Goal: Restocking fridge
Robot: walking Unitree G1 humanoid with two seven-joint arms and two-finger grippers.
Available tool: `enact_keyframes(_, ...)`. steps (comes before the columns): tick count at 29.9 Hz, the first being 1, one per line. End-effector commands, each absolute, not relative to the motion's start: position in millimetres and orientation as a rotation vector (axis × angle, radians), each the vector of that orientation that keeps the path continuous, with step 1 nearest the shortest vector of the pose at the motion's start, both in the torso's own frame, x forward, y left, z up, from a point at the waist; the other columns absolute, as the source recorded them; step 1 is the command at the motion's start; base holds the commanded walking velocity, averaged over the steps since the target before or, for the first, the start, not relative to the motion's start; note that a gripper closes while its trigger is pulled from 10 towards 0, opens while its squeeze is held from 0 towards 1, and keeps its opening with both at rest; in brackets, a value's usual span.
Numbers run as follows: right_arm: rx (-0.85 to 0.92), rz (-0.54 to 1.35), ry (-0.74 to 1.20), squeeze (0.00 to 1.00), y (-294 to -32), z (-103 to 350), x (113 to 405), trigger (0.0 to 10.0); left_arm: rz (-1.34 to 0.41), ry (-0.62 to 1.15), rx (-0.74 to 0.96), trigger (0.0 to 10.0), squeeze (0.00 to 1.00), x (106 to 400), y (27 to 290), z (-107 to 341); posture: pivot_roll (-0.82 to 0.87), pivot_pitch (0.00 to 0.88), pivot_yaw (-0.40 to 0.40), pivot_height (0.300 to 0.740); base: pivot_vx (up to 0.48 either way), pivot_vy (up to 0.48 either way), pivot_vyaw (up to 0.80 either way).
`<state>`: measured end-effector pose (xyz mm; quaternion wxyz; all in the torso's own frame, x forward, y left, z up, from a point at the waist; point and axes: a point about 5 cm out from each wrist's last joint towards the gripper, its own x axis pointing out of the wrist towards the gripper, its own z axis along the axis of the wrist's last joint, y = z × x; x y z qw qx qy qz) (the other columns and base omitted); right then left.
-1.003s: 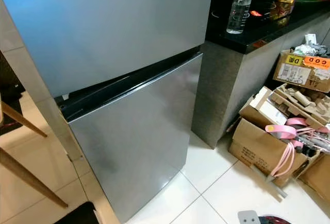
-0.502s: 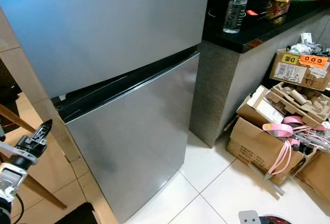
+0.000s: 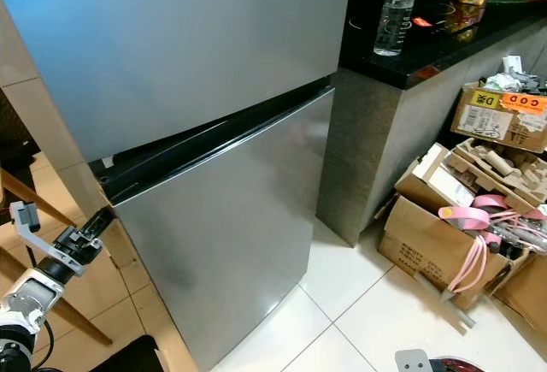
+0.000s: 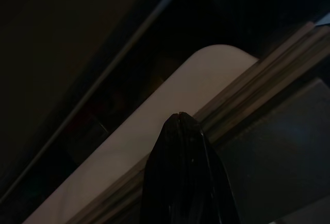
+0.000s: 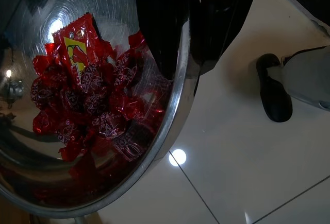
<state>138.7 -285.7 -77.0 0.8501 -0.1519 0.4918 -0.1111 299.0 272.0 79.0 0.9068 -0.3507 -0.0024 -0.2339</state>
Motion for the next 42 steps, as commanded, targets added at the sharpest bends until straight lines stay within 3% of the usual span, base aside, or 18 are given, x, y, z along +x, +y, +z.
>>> enact_keyframes(1, -0.328, -0.242, 1.029, 0.0, -288, -76, 139, 10.0, -0.6, 0.014, -0.691, 10.0, 0.0, 305, 255, 83, -0.11, 0.0, 0.023, 0.74, 0.0, 0.0, 0.0)
enact_keyframes(6, -0.328, -0.245, 1.032, 0.0, -288, -76, 138, 10.0, -0.761, -0.01, -0.652, 10.0, 0.0, 310, 243, 99, -0.11, 0.0, 0.024, 0.74, 0.0, 0.0, 0.0)
enact_keyframes(8, -0.329, -0.248, 1.036, 0.0, -289, -76, 137, 10.0, -0.899, -0.027, -0.614, 10.0, 0.0, 312, 234, 111, -0.11, 0.0, 0.023, 0.74, 0.0, 0.0, 0.0)
enact_keyframes(18, -0.359, -0.264, 1.058, 0.0, -291, -77, 133, 10.0, -1.085, -0.044, -0.551, 10.0, 0.0, 308, 219, 129, -0.11, 0.0, 0.024, 0.74, 0.0, 0.0, 0.0)
enact_keyframes(28, -0.319, -0.43, 1.136, 0.0, -306, -79, 108, 10.0, -1.33, -0.009, -0.574, 10.0, 0.0, 295, 178, 133, -0.11, 0.0, 0.024, 0.74, 0.0, 0.0, 0.0)
enact_keyframes(31, -0.305, -0.449, 1.146, 0.0, -306, -80, 105, 10.0, -1.297, 0.031, -0.593, 10.0, 0.0, 296, 174, 122, -0.11, 0.0, 0.024, 0.74, 0.0, 0.0, 0.0)
enact_keyframes(37, -0.287, -0.457, 1.155, 0.0, -303, -82, 102, 10.0, -1.082, 0.105, -0.597, 10.0, 0.0, 300, 189, 95, -0.11, 0.0, 0.026, 0.74, 0.0, 0.0, 0.0)
enact_keyframes(40, -0.287, -0.457, 1.155, 0.0, -303, -82, 102, 10.0, -1.082, 0.105, -0.597, 10.0, 0.0, 300, 189, 95, -0.11, 0.0, 0.026, 0.74, 0.0, 0.0, 0.0)
enact_keyframes(42, -0.281, -0.455, 1.156, 0.0, -303, -83, 102, 10.0, -0.892, 0.104, -0.652, 10.0, 0.0, 301, 208, 83, -0.11, 0.0, 0.024, 0.74, 0.0, 0.0, 0.0)
